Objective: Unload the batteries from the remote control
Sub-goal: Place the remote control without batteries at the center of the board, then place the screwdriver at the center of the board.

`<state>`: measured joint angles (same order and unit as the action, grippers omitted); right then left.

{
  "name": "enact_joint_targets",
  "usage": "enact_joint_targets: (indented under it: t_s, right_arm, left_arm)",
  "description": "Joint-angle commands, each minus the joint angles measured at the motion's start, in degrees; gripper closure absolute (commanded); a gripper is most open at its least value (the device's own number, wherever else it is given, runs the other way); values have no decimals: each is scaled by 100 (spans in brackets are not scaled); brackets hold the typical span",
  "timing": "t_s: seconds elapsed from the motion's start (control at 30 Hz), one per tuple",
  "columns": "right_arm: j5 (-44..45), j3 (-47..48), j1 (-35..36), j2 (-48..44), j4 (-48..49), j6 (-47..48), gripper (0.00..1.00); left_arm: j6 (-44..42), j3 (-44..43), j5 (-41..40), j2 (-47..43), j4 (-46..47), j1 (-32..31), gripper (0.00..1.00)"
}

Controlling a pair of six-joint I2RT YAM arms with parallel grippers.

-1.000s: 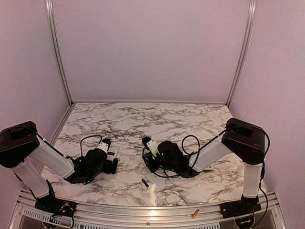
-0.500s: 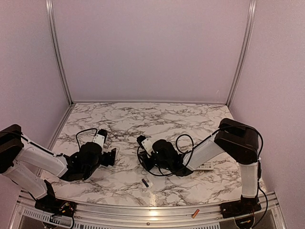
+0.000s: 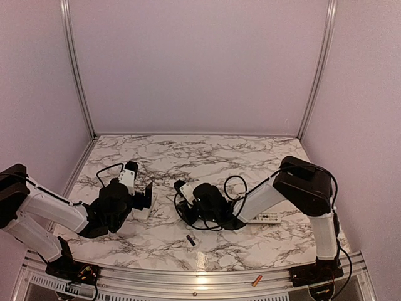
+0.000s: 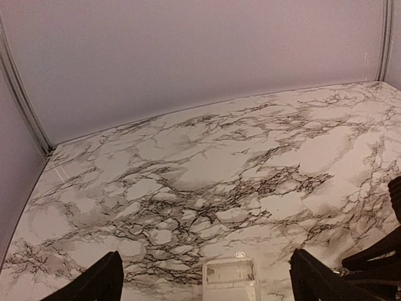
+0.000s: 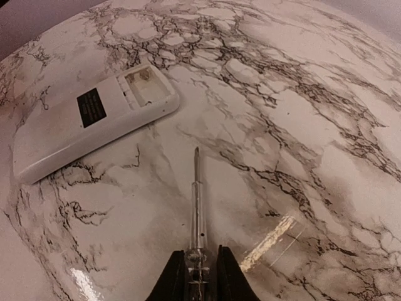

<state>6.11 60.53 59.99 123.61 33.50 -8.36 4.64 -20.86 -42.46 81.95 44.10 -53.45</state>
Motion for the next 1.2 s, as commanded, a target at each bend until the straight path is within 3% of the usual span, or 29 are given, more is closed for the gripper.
enact_joint_targets:
  t_s: [0.0, 0.47, 0.83, 1.07, 1.1, 1.13, 1.17]
  right_arm:
    - [-62, 201, 40, 240, -524, -96, 83]
    - [-450, 467, 40, -62, -952, -141, 67]
    - [318, 497, 40, -900, -1906, -27, 53]
    - [682, 312, 37, -1573, -2810, -16, 36]
    - [741, 303, 39, -1637, -3001, 6, 26]
    - [792, 312, 41, -1713, -3248, 48, 24]
    - [840, 334, 44, -1764, -3640, 140, 10]
  left_arm:
    - [-271, -103, -18, 156, 356, 29, 5]
    - [-689, -115, 86, -182, 310, 32, 4]
    - [-891, 97, 340, -486, 423, 29, 4]
    - [-1004, 143, 523, -522, 486, 36, 4]
    - [-1009, 144, 553, -534, 486, 31, 4]
    - [-1009, 150, 587, -545, 486, 31, 4]
    - [-1009, 157, 616, -555, 481, 34, 4]
